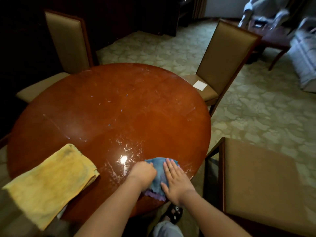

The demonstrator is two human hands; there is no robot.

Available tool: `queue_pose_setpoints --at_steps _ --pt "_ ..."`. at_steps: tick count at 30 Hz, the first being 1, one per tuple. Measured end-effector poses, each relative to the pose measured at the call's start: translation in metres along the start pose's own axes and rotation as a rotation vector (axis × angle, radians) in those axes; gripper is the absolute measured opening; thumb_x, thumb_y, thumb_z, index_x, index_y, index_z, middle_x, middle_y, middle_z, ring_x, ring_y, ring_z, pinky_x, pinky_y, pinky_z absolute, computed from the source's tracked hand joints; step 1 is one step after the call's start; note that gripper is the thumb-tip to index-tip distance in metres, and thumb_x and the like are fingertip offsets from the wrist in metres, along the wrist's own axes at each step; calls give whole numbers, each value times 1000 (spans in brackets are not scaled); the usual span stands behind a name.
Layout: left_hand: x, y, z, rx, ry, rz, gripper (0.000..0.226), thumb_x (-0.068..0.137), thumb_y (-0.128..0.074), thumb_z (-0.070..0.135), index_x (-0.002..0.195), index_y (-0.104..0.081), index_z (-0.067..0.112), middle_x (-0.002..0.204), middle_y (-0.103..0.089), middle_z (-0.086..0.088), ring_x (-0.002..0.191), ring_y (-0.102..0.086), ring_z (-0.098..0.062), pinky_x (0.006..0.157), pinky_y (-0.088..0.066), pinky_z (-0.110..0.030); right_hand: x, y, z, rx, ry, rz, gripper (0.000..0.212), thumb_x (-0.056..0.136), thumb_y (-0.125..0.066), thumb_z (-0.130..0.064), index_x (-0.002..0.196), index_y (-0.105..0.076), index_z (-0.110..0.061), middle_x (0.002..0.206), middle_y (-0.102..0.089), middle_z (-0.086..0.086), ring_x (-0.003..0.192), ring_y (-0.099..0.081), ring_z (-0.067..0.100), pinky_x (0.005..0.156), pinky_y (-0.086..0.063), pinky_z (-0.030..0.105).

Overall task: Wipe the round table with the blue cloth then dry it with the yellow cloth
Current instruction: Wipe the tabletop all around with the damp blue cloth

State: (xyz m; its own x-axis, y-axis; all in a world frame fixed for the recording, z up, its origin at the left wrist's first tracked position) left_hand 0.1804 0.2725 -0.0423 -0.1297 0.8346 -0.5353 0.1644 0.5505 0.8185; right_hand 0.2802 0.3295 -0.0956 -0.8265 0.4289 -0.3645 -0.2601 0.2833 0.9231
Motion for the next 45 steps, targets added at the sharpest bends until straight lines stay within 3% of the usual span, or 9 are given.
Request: queue_pose_setpoints --at_steps 3,8,11,14,17,25,30,38,45 --pt "-8 0 14 39 -11 -47 41 96 -48 8 136 -46 -1 135 -52 -14 116 -56 -30 89 -48 -38 -12 1 1 17 -33 63 75 86 -6 -53 145 -5 -5 148 9 6 144 -6 24 112 -7 38" --pt "-2 13 18 57 -35 -62 29 95 -45 1 119 -62 5 123 -63 -10 111 -60 -29 88 -49 -38 -13 0 8 17 47 -38 100 59 22 -59 148 17 -12 144 31 -2 142 21 15 115 6 32" --pt "14 9 17 21 -12 -48 40 97 -40 1 137 -45 1 142 -46 -13 123 -51 -31 92 -47 -40 -9 2 25 53 10 -22 101 59 21 -57 149 16 -10 149 29 -1 144 18 16 115 7 30" --pt "30 12 24 -19 16 -50 53 98 -37 8 149 -23 0 156 -22 -15 138 -33 -30 100 -43 -42 -7 9 47 36 -29 -30 82 80 11 -52 149 15 -9 156 22 4 144 17 16 114 8 29" --pt "47 28 35 -3 9 -74 53 100 -34 15 149 -21 1 158 -12 -18 139 -30 -32 102 -39 -40 1 22 66 41 -40 -50 62 102 -18 -31 149 14 -8 156 21 5 144 16 16 114 9 27" --pt "118 67 15 1 39 -45 55 101 -31 18 150 -14 0 159 -6 -17 144 -16 -32 110 -27 -38 52 42 125 52 -59 -15 62 103 -18 -34 149 16 -10 151 27 -2 144 19 15 114 11 29" --pt "171 96 -8 29 46 -58 55 101 -33 21 150 -17 2 159 -5 -17 144 -16 -32 110 -26 -37 102 58 163 43 -77 -1 80 82 5 -55 149 15 -11 156 21 4 144 18 14 118 7 31" --pt "252 145 -45 38 59 -68 53 100 -37 24 149 -26 6 158 -8 -17 142 -25 -31 105 -34 -37 174 93 220 77 -74 35 69 100 -20 -46 150 13 -11 157 18 5 144 17 15 118 6 33" --pt "302 159 -71 -8 124 -66 69 96 -46 37 150 -19 4 158 -8 -16 143 -22 -31 108 -33 -37 222 113 254 66 -36 71 71 100 -24 -45 150 11 -11 158 16 6 145 16 16 118 6 33"
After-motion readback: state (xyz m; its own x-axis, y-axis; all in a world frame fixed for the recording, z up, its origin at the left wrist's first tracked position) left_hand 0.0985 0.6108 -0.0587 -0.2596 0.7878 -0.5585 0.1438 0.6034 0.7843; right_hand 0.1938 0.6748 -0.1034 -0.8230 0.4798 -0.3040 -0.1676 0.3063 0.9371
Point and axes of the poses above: each hand's wrist, its own x-axis towards the middle knuckle, its own y-axis out of the back of the hand, z = x × y, the point moved 4 cm from there along x, towards the middle knuckle
